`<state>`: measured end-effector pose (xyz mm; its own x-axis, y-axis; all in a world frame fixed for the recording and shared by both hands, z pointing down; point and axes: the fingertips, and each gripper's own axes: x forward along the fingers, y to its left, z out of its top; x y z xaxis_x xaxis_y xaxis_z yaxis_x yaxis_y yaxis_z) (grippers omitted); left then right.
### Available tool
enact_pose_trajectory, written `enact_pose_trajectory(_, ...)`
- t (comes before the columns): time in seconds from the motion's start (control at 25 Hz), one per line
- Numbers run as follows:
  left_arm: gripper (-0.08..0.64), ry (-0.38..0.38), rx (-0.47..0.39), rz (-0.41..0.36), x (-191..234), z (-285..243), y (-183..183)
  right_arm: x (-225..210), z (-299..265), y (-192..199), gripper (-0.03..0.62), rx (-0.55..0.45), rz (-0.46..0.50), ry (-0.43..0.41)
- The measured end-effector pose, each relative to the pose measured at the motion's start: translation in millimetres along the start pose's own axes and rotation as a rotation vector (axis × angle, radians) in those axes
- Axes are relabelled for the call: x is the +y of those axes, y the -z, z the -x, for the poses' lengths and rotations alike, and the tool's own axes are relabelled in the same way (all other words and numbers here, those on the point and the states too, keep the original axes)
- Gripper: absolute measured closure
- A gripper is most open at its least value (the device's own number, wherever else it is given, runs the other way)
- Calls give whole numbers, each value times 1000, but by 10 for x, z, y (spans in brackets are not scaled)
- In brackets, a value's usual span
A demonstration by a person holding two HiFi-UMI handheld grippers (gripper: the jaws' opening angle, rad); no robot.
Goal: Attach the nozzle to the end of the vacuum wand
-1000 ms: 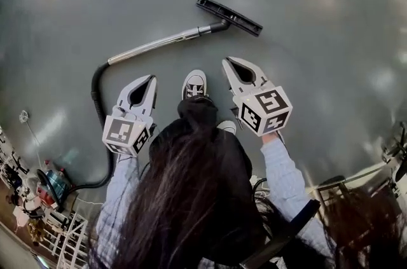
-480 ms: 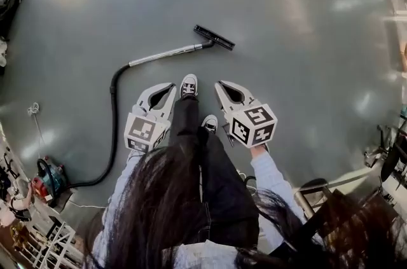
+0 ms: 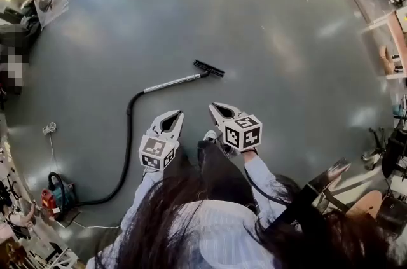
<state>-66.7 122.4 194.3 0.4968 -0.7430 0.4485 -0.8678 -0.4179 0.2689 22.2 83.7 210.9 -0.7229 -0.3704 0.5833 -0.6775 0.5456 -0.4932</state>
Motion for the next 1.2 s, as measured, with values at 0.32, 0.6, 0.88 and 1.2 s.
enact_pose_trajectory(0.32,554,40,-72,-8,197,921,-157,897,6,-52,586,-81,27,45)
enact_pose_trajectory(0.6,555,181,-105,-15,143,1943,49,1722,43,379,586,-182,-23,132)
enact_pose_trajectory(0.88,555,224,-87,74,206,2489,583,2405,250,1166,586,-151,-41,178)
enact_pose_trajectory(1.2,555,276,-158,108,-343,2665,518,2439,801,1537,586,-174,-86,194)
